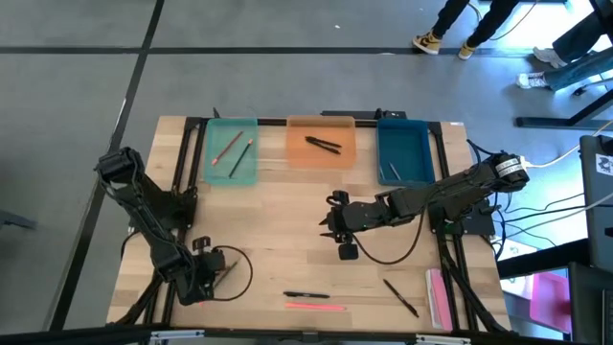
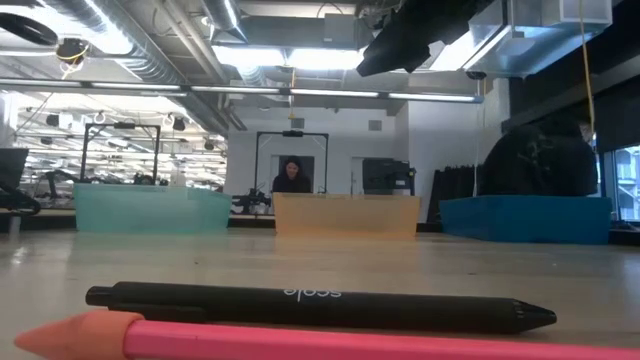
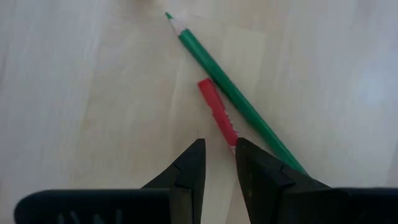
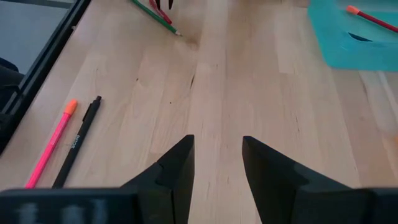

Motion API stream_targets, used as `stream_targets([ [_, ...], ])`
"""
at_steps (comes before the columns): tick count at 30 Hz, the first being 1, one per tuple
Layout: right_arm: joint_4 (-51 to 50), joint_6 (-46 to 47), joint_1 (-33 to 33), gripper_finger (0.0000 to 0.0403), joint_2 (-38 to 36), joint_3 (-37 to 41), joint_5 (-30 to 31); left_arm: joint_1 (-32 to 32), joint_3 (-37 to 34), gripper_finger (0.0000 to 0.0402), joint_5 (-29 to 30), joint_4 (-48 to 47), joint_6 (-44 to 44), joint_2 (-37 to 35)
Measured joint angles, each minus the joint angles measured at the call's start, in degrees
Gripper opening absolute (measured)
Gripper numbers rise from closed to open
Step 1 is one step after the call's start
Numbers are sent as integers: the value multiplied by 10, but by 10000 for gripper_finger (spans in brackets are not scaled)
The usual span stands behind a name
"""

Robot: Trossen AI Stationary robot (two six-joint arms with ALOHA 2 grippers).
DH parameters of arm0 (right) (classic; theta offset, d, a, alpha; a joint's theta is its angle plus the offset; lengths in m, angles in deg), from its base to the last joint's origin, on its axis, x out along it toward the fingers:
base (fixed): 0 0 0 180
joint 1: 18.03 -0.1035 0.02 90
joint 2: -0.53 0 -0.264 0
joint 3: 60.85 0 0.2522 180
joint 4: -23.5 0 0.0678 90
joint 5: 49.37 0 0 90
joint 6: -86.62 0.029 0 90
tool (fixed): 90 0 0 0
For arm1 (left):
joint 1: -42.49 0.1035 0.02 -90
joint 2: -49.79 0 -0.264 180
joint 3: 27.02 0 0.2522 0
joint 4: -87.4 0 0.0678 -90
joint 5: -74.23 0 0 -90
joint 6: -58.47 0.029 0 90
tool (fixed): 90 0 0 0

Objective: Sort crayons/erasers/pens/pencils in bins
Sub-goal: Put the red crayon into the blue bin

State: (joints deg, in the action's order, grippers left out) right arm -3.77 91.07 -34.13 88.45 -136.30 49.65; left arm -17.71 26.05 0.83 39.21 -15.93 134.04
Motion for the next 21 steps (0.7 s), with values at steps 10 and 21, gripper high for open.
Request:
stream_targets([
  [10, 0, -2, 0, 140, 0, 0, 0, 0, -4, 82, 11, 4, -17, 0],
  [21, -6, -2, 0, 140, 0, 2, 0, 1, -3, 82, -7, 13, -38, 2],
])
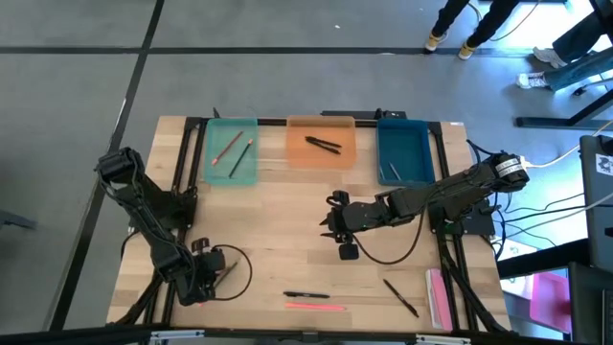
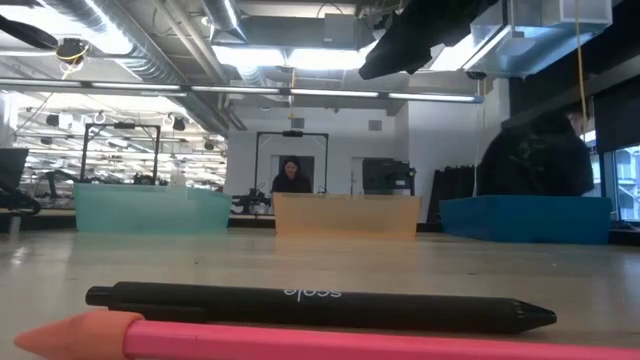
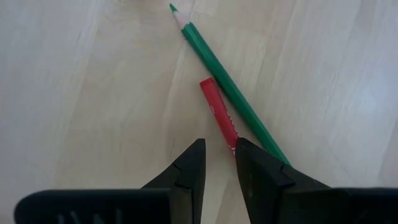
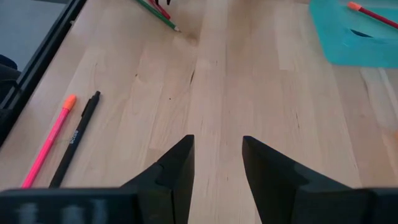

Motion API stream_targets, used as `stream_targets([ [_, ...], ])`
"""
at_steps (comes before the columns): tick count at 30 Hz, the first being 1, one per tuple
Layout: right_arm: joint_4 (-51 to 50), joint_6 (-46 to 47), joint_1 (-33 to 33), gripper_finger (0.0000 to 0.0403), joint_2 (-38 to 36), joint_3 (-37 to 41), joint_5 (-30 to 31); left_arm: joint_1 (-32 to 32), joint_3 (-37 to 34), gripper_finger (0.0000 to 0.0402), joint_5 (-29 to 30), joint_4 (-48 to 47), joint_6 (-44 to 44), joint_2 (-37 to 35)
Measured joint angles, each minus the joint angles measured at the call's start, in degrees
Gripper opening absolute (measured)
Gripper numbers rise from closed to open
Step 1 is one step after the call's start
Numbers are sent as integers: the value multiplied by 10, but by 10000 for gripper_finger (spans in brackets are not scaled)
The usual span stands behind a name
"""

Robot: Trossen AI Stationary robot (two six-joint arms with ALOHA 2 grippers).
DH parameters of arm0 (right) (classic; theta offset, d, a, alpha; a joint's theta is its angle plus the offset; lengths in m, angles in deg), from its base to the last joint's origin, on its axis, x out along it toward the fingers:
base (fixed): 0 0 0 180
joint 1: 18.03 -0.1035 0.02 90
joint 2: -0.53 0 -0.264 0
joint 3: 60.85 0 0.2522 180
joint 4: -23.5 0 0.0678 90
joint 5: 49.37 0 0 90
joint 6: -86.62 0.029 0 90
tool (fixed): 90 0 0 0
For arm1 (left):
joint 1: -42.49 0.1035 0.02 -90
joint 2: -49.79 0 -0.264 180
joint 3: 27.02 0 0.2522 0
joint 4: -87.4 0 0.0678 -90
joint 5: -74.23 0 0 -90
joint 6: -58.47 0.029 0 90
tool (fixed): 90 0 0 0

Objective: Sort crayons/erasers/pens/pencils in bins
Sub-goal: Put the red crayon into the blue bin

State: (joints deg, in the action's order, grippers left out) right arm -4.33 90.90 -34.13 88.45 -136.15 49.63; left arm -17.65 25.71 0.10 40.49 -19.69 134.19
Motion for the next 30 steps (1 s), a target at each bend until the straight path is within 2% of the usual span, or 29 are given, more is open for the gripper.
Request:
stream_targets([
  [10, 0, 1, 0, 140, 0, 1, 0, 0, 2, 82, -6, -2, -18, -1],
  [19, 2, 2, 0, 140, 4, 1, 0, 0, 2, 82, -6, -3, -29, -34],
  [30, 0, 2, 0, 140, 10, 1, 0, 3, 2, 82, 12, 5, -43, -26],
])
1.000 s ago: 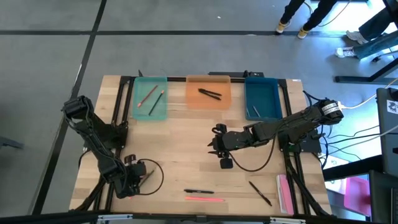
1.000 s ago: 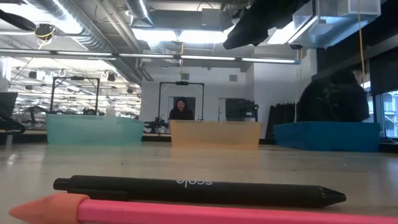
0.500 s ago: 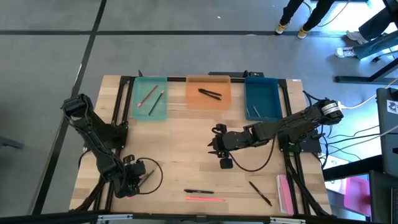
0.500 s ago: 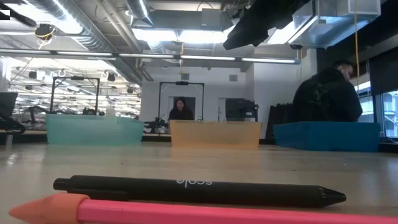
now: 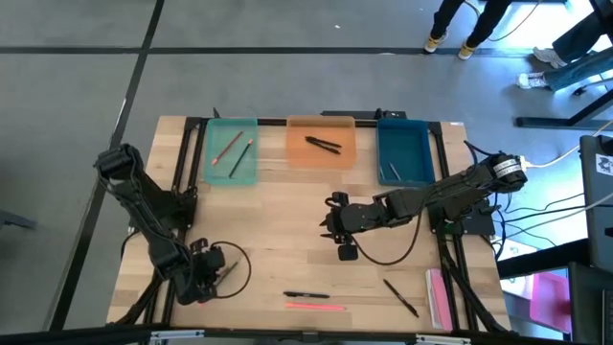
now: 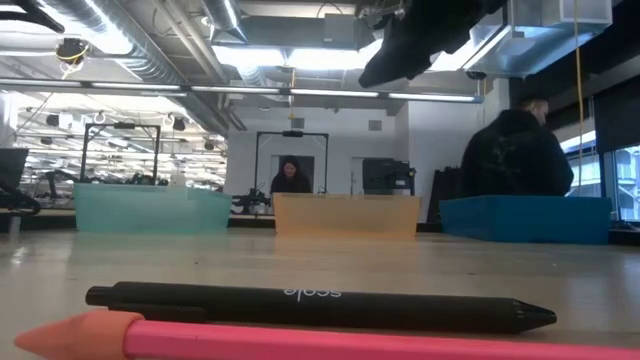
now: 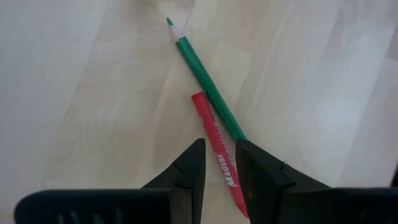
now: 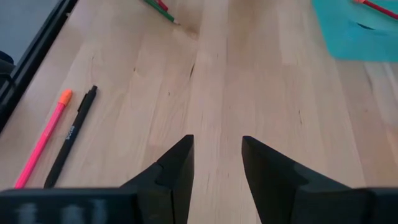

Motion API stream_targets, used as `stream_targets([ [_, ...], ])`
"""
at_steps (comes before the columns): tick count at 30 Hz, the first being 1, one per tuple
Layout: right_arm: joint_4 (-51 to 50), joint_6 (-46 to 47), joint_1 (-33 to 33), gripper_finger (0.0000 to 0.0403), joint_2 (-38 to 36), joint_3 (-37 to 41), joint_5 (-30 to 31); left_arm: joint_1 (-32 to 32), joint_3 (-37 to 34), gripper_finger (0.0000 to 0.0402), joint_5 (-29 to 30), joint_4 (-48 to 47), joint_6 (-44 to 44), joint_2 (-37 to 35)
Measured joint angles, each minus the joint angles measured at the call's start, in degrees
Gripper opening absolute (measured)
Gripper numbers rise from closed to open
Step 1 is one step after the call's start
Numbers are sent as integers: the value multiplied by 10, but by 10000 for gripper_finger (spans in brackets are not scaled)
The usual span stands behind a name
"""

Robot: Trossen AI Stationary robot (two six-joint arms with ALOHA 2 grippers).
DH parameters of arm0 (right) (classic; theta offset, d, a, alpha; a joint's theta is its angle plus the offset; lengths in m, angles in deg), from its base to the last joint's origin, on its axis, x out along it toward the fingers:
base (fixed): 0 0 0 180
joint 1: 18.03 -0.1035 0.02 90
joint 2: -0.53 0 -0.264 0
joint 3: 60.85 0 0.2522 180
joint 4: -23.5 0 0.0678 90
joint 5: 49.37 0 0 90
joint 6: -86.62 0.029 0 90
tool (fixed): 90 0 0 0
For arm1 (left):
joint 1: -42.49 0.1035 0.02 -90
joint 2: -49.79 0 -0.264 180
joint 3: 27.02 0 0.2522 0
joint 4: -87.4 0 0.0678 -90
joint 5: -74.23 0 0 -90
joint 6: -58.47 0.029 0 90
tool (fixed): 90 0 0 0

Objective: Sort crayons/erasers/pens/pencils in bins
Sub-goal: Put the red crayon into the blue bin

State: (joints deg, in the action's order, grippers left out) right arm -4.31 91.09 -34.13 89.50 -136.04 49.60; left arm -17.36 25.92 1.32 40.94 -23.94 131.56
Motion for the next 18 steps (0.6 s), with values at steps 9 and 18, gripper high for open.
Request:
stream_targets([
  [9, 1, -1, 0, 140, 0, 0, 0, 4, 0, 82, -1, 18, 0, 40],
  [18, 1, -1, 0, 140, 0, 0, -1, 3, 3, 82, -3, 2, 0, 57],
])
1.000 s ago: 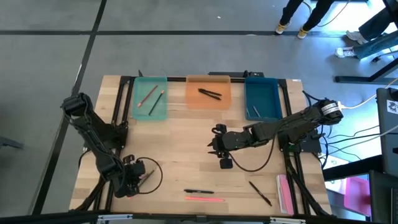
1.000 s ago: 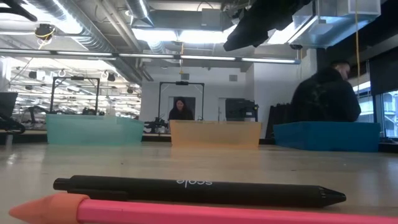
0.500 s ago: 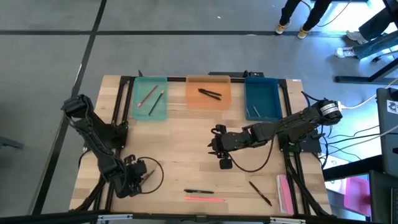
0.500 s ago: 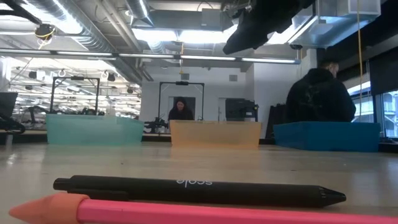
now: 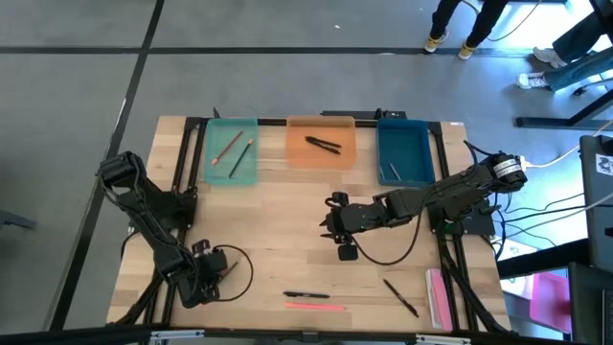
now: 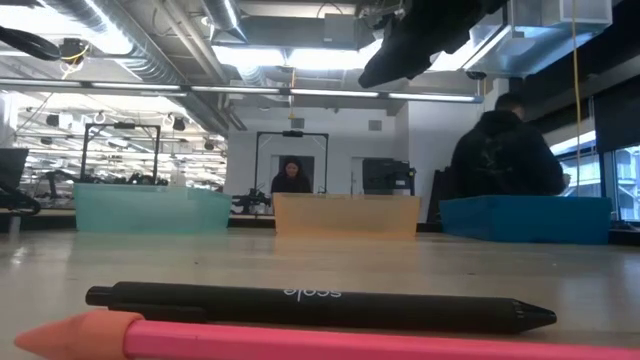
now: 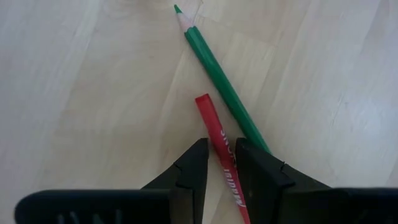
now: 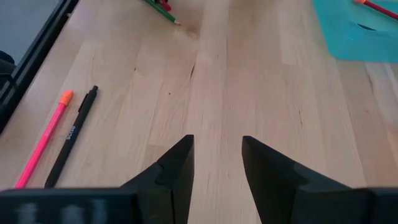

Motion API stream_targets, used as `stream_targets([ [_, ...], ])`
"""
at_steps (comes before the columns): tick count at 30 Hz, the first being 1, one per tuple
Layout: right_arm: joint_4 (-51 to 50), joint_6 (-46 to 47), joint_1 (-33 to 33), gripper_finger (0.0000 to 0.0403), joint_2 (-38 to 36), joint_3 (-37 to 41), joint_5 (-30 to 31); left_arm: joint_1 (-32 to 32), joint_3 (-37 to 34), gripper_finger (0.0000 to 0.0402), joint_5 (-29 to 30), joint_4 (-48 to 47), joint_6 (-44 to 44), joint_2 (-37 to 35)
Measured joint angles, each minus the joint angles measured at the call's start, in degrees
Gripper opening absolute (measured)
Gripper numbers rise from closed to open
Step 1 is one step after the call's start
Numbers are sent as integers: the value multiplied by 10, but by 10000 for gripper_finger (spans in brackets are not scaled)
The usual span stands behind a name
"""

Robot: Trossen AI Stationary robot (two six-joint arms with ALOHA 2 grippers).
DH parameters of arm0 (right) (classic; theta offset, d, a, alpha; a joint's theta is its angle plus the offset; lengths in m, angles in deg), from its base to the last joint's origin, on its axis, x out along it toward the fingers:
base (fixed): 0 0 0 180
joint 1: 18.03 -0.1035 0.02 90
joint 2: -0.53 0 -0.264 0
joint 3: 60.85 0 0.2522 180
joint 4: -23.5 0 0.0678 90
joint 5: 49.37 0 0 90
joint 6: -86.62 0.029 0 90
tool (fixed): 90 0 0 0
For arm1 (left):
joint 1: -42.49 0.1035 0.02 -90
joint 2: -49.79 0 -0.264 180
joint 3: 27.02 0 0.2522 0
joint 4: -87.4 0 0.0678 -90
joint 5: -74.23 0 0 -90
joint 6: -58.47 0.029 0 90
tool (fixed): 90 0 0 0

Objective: Sort crayons/erasers/pens/pencils in bins
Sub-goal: Put the red crayon into the blue bin

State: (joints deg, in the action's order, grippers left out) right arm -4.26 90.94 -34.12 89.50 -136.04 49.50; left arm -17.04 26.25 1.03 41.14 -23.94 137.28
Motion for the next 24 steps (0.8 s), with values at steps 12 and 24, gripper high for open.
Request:
stream_targets([
  [12, 0, 0, 0, 140, 0, 0, 0, -2, -2, 81, 8, 9, -12, 1],
  [24, 0, 0, 0, 140, 0, 0, 0, -1, -2, 60, 6, -14, -56, 2],
])
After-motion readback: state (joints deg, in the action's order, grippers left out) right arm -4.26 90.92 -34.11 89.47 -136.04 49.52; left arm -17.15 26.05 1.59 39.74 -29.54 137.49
